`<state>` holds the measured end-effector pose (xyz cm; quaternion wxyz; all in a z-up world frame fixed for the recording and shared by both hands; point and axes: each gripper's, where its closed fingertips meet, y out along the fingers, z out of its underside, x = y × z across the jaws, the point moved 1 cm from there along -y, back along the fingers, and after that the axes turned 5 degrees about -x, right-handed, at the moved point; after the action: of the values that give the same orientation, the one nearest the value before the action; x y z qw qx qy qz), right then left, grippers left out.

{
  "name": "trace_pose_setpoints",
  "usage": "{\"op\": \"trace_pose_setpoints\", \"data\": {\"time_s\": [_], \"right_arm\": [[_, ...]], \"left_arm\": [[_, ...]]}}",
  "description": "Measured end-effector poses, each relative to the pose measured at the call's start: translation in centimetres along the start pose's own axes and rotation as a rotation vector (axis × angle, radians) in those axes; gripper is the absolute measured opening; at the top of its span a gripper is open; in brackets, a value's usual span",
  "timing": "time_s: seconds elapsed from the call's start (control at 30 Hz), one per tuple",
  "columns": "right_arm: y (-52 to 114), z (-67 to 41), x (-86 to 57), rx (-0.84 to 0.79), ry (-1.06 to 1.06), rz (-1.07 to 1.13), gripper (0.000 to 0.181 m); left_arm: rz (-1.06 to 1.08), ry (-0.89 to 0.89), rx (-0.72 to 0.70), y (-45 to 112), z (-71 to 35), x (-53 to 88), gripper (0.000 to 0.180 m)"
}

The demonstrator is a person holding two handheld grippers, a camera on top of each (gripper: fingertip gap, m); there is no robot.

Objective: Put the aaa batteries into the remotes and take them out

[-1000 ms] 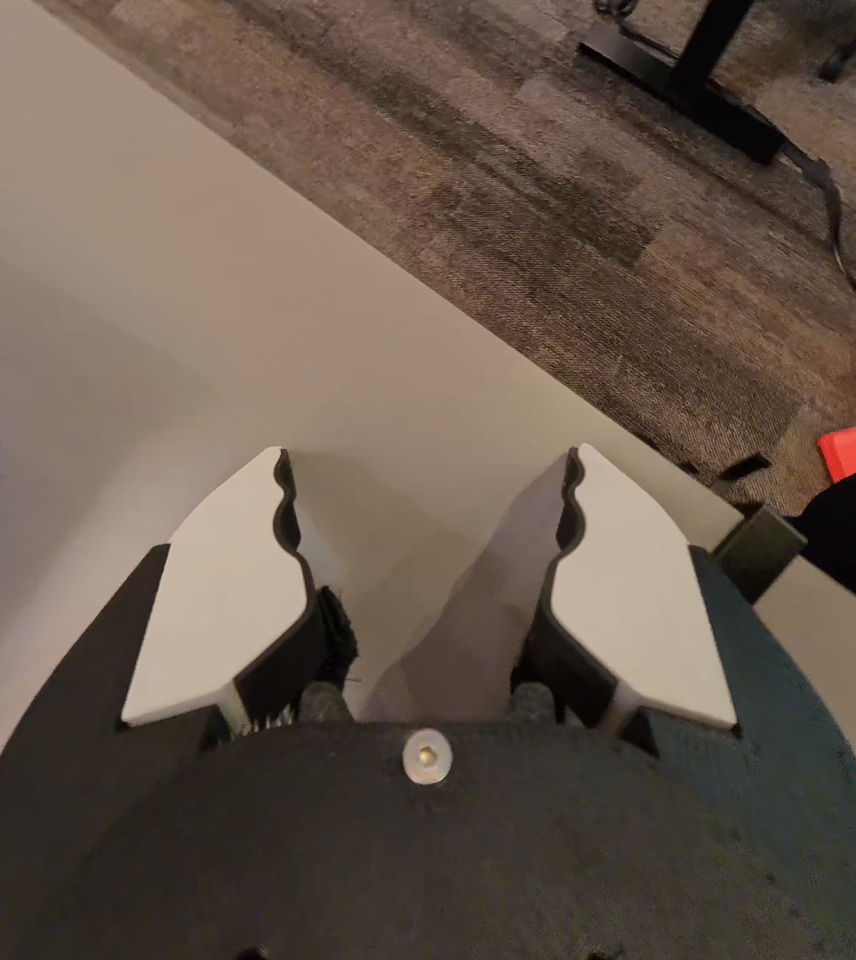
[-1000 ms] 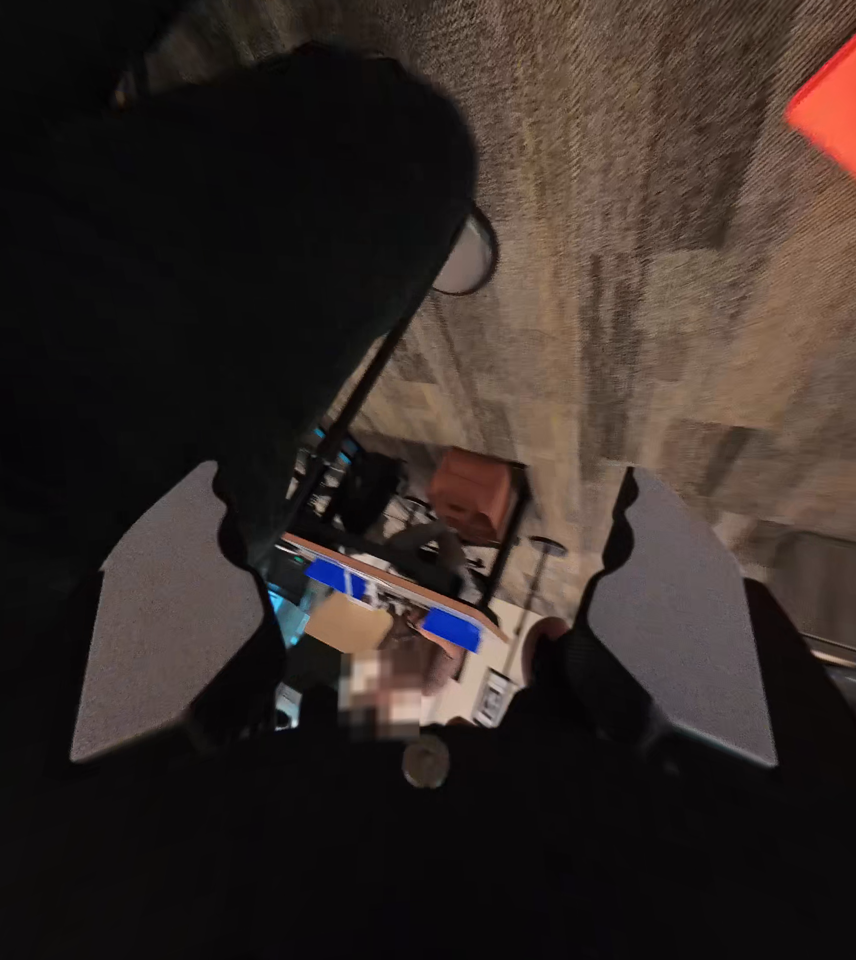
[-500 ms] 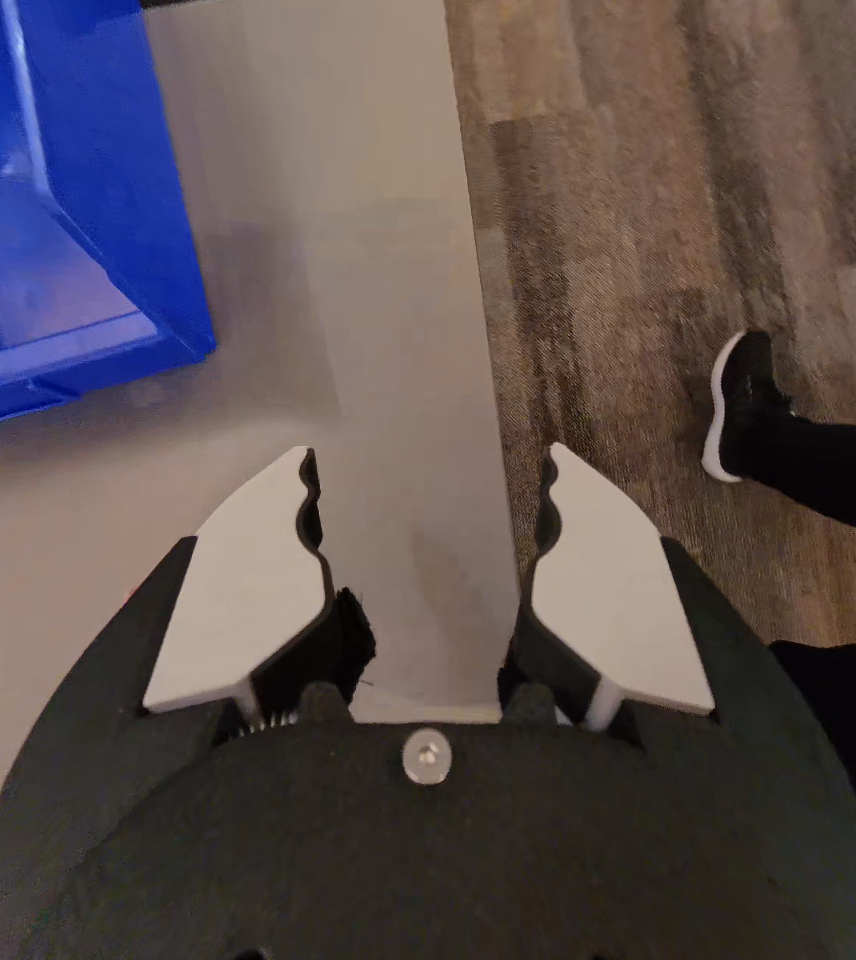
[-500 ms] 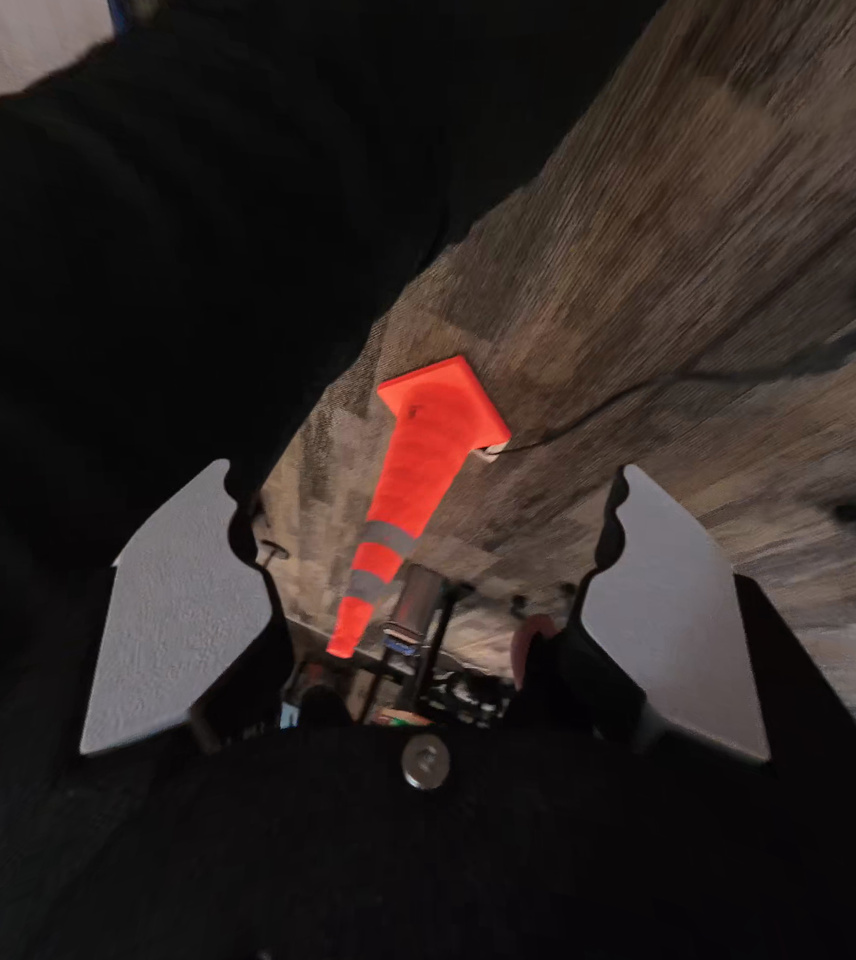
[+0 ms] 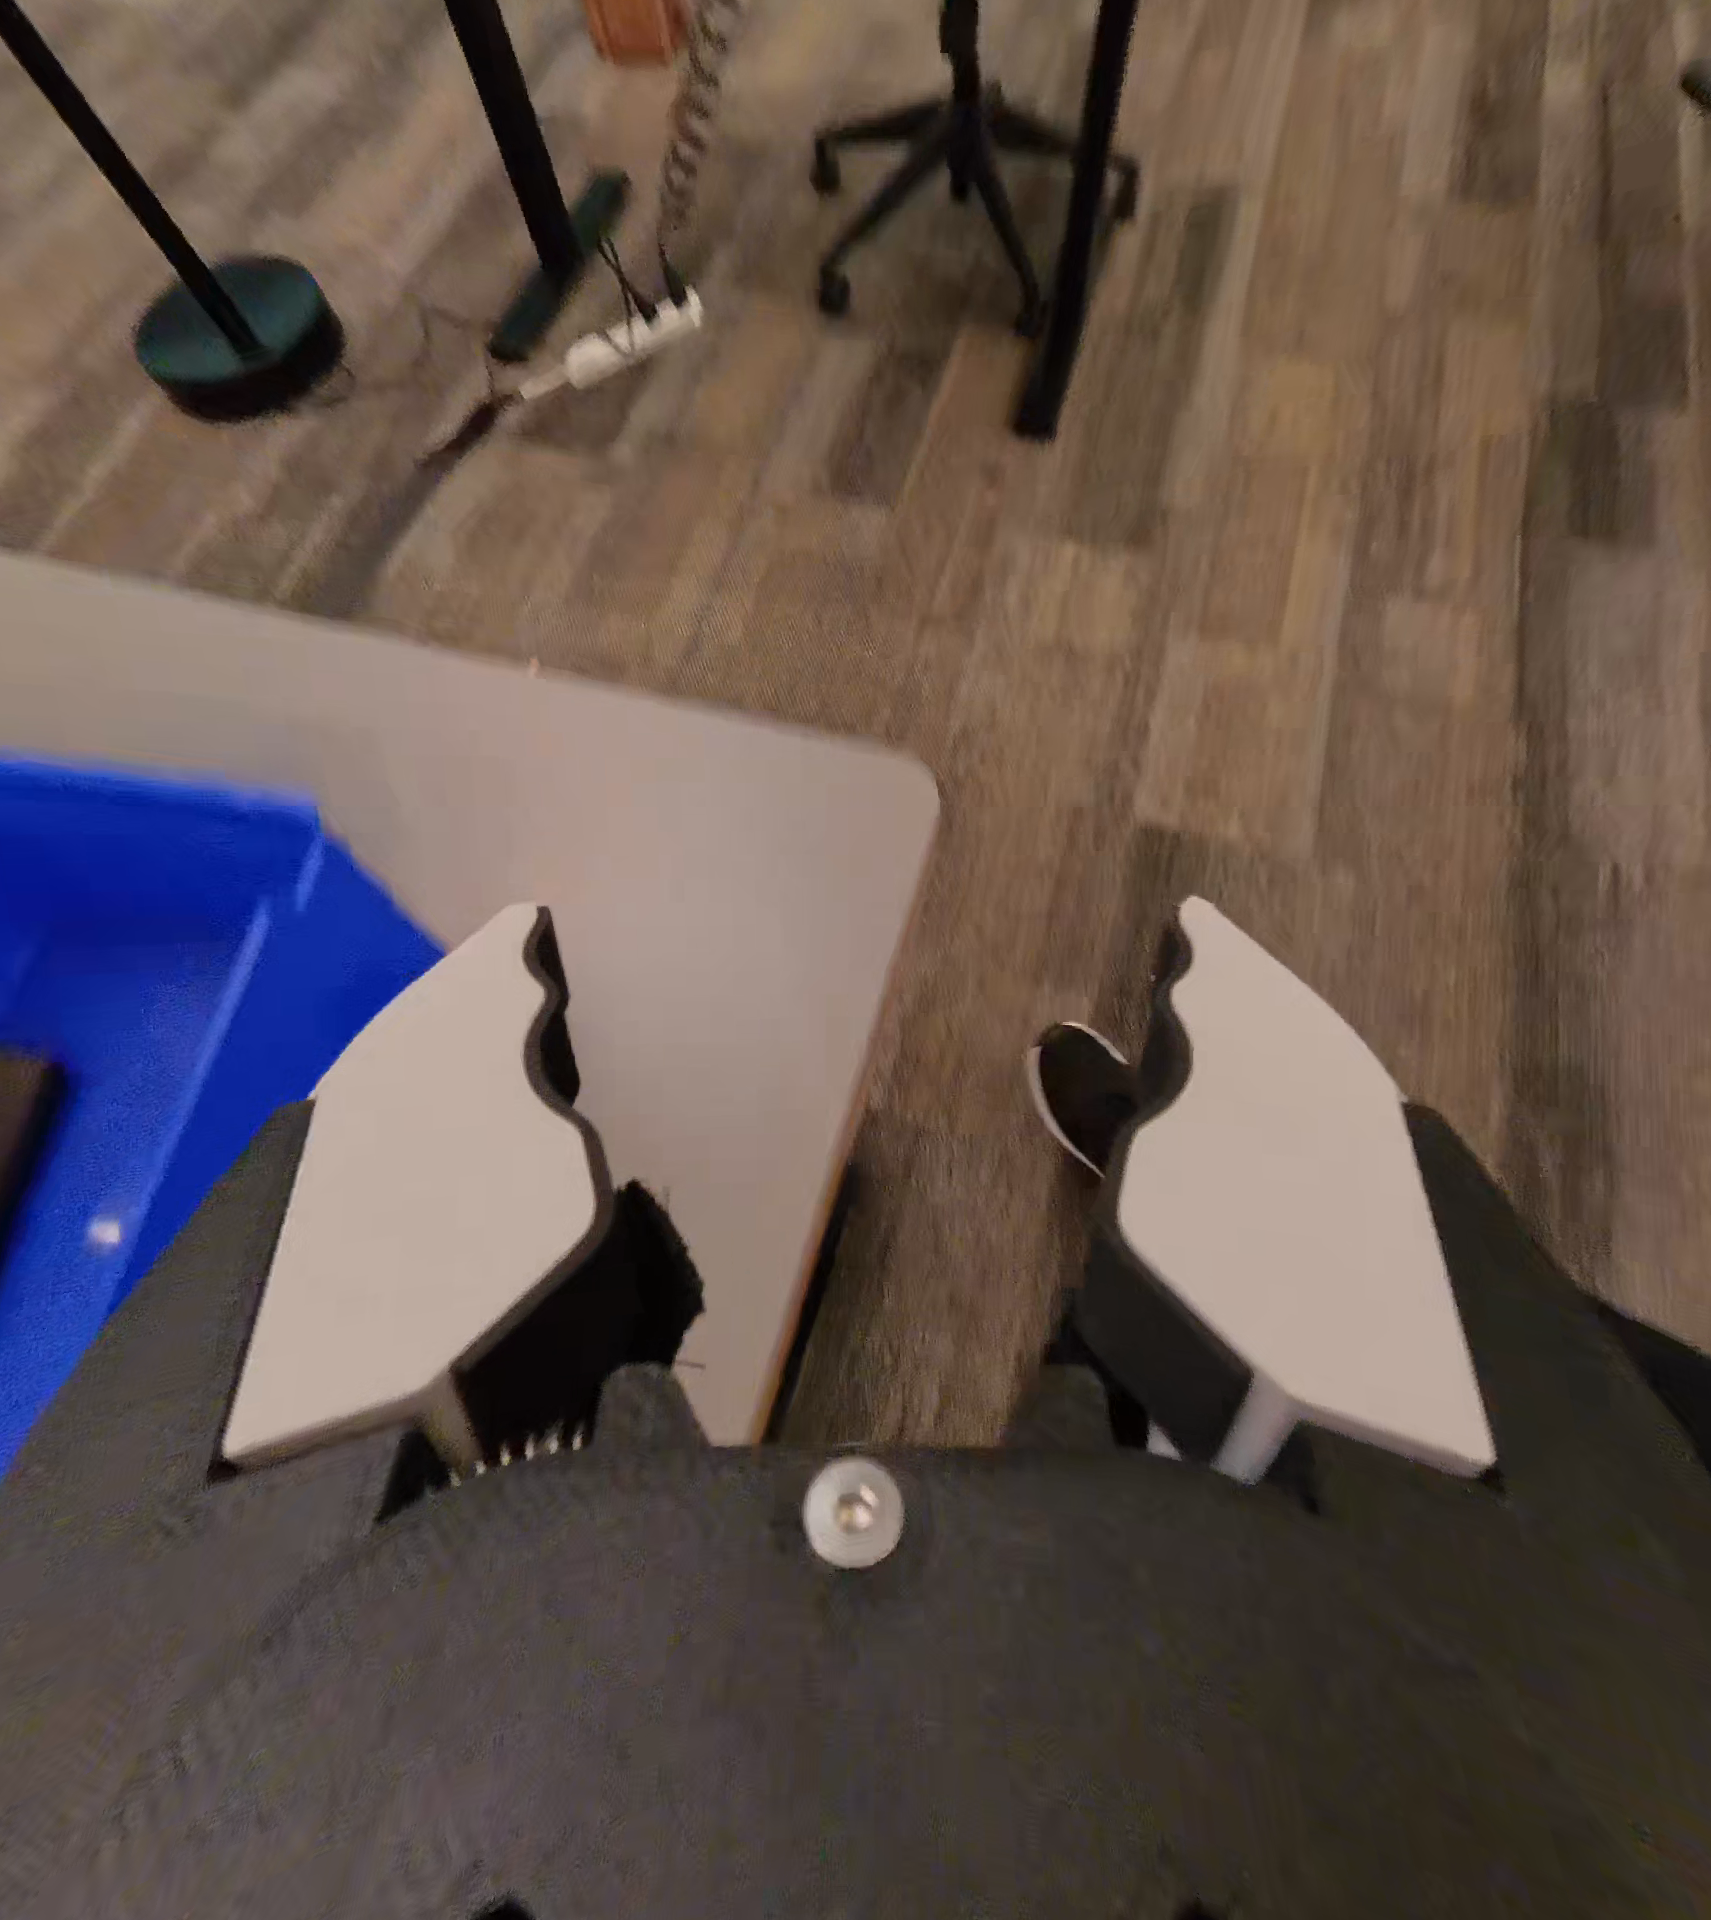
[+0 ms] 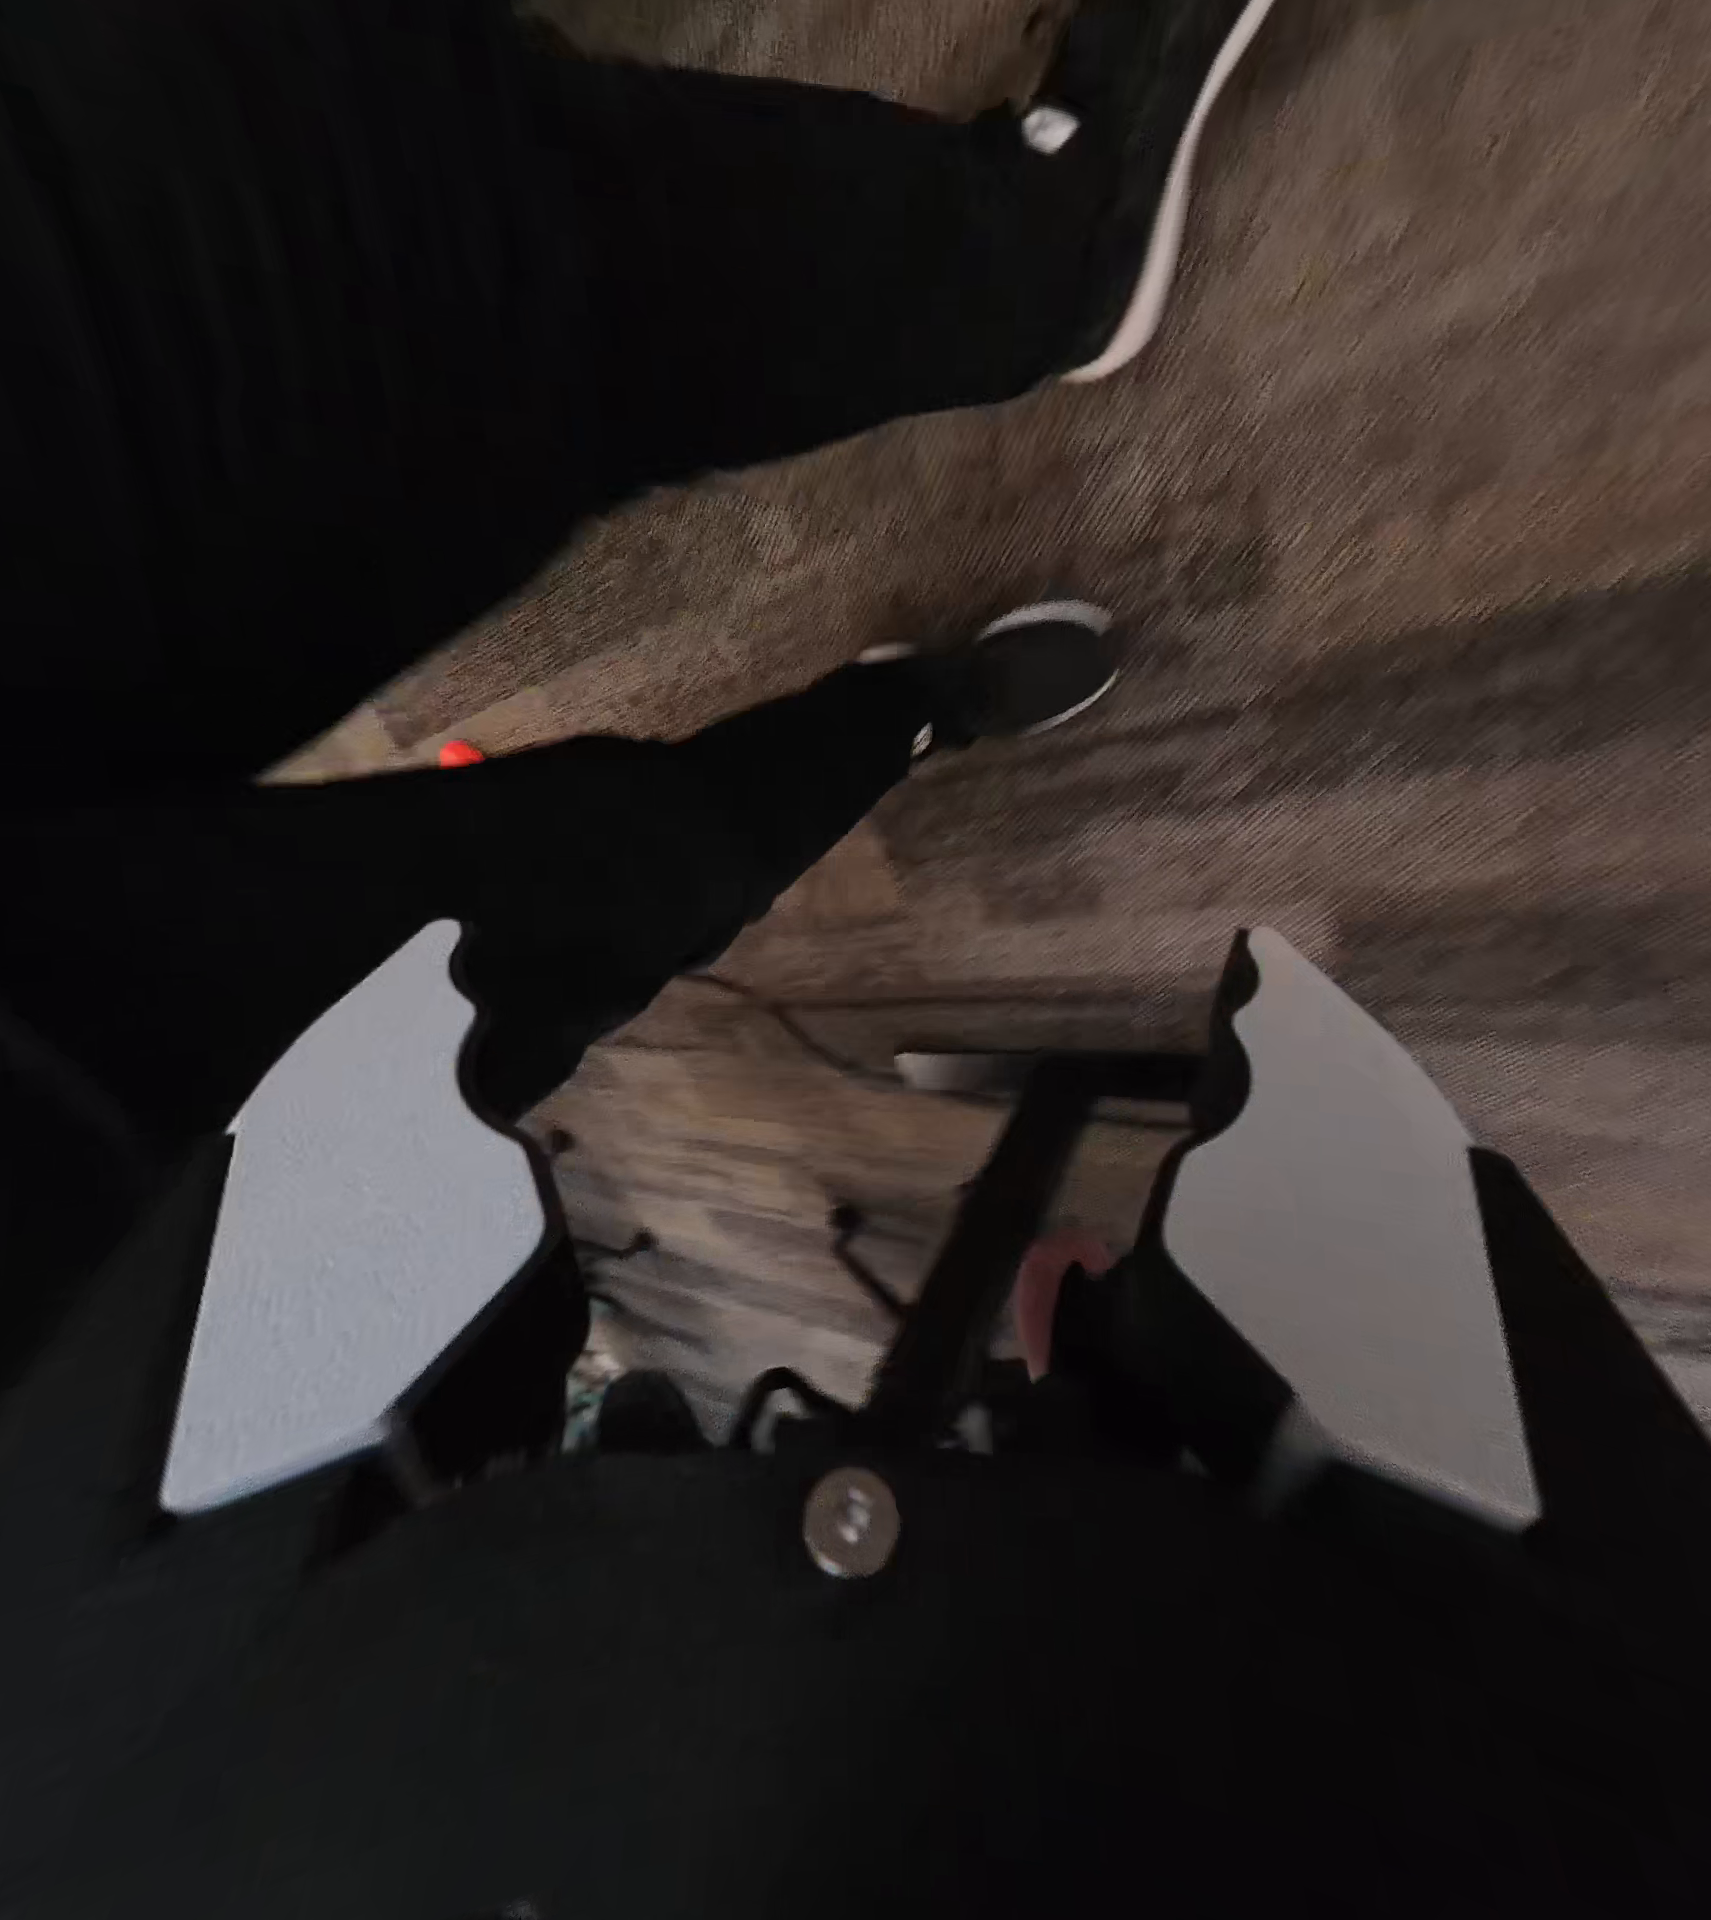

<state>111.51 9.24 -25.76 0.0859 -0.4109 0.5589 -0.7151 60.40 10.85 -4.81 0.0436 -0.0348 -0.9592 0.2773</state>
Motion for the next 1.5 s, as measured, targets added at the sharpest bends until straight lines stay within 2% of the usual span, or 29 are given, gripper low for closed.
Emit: {"op": "trace_pose_setpoints", "data": {"time_s": [0.2,0.37,0.6,0.7,0.8,0.9,1.03,1.1,1.23,1.33,1.5], "right_arm": [[-6.6,-21.9,-3.5,-0.005,-0.168,0.001,0.134],[-9.9,-39.1,-5.0,0.015,-0.376,0.027,0.116],[-6.3,-67.5,-5.1,0.103,-0.689,-0.059,0.093],[-1.0,-80.6,-5.0,0.128,-0.787,-0.114,0.085],[6.8,-93.4,-5.2,0.161,-0.793,-0.209,0.084],[15.9,-106.2,-6.6,0.148,-0.863,-0.211,0.083],[26.6,-121.3,-8.0,0.059,-0.833,-0.232,0.078],[32.3,-126.7,-8.8,0.023,-0.876,-0.235,0.076],[43.6,-133.6,-12.1,0.058,-0.998,-0.167,0.067],[50.4,-136.6,-14.5,0.097,-1.086,-0.106,0.065],[58.6,-137.9,-18.1,0.22,-1.355,0.029,0.061]], "left_arm": [[-0.152,-0.07,-0.132,16.2,-9.6,7.5,0.113],[-0.317,-0.223,0.041,27.8,-7.5,19.6,0.124],[-0.599,-0.475,0.204,29.4,-1.1,31.1,0.124],[-0.697,-0.551,0.261,29.9,1.8,33.2,0.13],[-0.797,-0.588,0.339,29.9,3.8,34.2,0.129],[-0.858,-0.641,0.404,29.7,4.8,34.6,0.129],[-0.912,-0.7,0.405,30.2,5.2,35.0,0.13],[-0.937,-0.69,0.429,30.3,5.4,35.1,0.13],[-0.979,-0.684,0.511,30.3,6.1,35.1,0.134],[-1.01,-0.714,0.558,30.0,6.8,35.2,0.141],[-1.022,-0.725,0.632,29.9,7.5,35.2,0.147]]}}
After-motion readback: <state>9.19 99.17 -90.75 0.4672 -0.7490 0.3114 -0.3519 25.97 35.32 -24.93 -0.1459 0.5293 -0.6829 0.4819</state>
